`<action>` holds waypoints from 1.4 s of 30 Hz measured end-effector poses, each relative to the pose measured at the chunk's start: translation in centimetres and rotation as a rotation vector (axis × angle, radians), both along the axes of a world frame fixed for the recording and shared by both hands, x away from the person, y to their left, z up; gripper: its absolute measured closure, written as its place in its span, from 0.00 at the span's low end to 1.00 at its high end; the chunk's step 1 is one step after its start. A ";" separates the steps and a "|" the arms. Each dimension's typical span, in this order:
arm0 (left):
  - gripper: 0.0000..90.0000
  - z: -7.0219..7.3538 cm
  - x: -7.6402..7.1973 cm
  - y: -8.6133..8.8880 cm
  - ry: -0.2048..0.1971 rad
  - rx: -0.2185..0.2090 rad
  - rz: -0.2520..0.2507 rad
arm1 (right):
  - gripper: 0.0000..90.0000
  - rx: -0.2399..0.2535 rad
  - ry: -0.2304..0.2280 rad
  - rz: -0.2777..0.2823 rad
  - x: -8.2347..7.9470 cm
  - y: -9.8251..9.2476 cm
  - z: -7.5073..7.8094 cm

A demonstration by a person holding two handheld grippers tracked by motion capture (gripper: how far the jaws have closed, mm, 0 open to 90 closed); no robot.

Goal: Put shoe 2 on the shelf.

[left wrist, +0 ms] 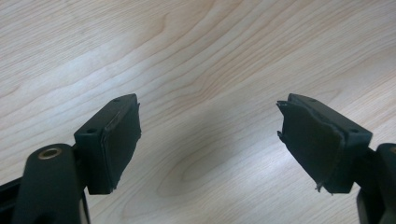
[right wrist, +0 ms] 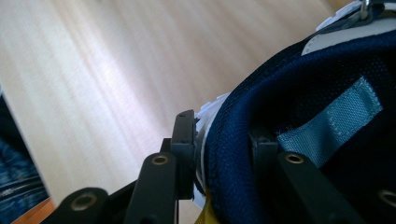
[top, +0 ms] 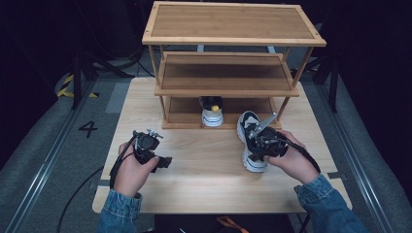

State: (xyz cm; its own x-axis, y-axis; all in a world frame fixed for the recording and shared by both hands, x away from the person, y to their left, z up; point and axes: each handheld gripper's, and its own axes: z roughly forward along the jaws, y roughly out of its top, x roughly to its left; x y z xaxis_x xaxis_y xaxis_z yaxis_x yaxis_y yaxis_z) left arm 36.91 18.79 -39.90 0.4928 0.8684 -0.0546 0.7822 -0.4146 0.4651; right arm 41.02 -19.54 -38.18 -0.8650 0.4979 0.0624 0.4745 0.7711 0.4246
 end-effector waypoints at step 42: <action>0.21 -0.2 0.8 0.6 0.019 -0.003 -0.023 | 0.53 0.010 -0.230 -0.015 9.0 3.7 1.2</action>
State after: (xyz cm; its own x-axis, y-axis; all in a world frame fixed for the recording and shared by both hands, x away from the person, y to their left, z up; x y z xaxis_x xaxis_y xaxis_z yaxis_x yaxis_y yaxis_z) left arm 37.70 19.38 -40.14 0.5118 0.8565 -0.0666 0.7812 -0.4317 0.4510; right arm 50.03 -15.83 -36.94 -0.8494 0.5113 -0.1309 0.3757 0.7599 0.5305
